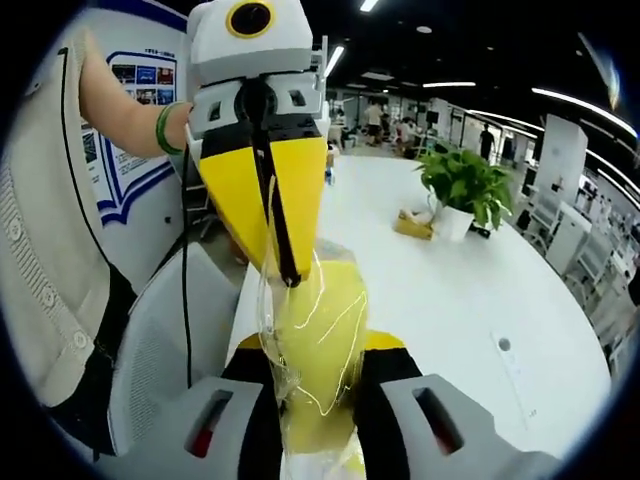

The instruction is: Compare the silicone blocks by pressing each to a similar depth, holding the contact briefly, and releasing to observe deformation and rebound differences across the visible hardness samples.

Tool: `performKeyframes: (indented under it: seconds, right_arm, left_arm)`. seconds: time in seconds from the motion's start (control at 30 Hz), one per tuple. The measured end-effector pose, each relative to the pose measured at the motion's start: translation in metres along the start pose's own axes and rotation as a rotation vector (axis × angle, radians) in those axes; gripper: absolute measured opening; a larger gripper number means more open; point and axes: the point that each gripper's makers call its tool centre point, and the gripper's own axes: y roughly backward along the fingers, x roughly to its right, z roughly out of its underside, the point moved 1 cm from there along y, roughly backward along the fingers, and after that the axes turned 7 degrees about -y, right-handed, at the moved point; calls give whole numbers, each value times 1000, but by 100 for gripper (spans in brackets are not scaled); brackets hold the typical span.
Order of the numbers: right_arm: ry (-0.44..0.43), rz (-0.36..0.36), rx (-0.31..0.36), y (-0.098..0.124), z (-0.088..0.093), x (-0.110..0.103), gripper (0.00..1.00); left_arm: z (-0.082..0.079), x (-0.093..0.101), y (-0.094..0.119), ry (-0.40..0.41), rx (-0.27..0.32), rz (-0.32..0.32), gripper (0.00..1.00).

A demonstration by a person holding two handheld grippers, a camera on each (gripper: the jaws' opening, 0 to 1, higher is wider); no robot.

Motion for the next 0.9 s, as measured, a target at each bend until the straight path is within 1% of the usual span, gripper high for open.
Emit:
performKeyframes:
  seconds: [0.07,0.17,0.3,0.4,0.43,0.47,0.53,0.6,0.63,0.67,0.7,0.77,0.8,0.83,0.87,0.9]
  right_arm:
    - [19,0,-16,0,1,-2,13]
    - [22,-1,-32,1,2,-4,8]
    - [29,9,-43,1,3,-4,6]
    - [13,17,-64,1,5,-5,4]
    - [25,34,-61,2,4,-4,4]
    - [18,22,-66,2,5,-5,4]
    - [36,34,-63,3,4,-4,3]
    - [20,26,-69,3,4,-6,3]
    - [36,32,-71,4,5,-6,3]
    - [29,29,-75,3,5,-7,3]
    - [50,43,-69,4,5,-6,3]
    - [36,35,-76,4,5,-8,3]
    - [55,44,-76,4,5,-7,3]
    - [34,33,-83,4,5,-8,3]
    - [53,47,-77,5,5,-7,3]
    - [45,36,-80,5,5,-9,3]
  left_arm:
    - [0,2,0,-4,-1,0,0]
    - [-1,6,0,-15,-3,0,0]
    - [0,7,-1,-25,-12,-6,0]
    - [1,8,-1,-36,-22,-12,0]
    - [1,8,-1,-32,-23,-10,0]
    - [1,8,-1,-35,-25,-13,0]
    - [0,9,-1,-32,-26,-14,0]
    - [0,10,-1,-35,-27,-15,0]
    - [0,10,-1,-38,-30,-17,0]
    - [0,11,-2,-39,-31,-17,0]
    - [0,11,-1,-40,-32,-20,0]
    - [-1,12,-1,-42,-36,-21,0]
    - [-1,12,-1,-50,-38,-24,0]
    - [-1,13,-1,-51,-40,-24,0]
    - [-1,13,-1,-53,-41,-26,0]
    - [-1,13,-1,-55,-42,-28,0]
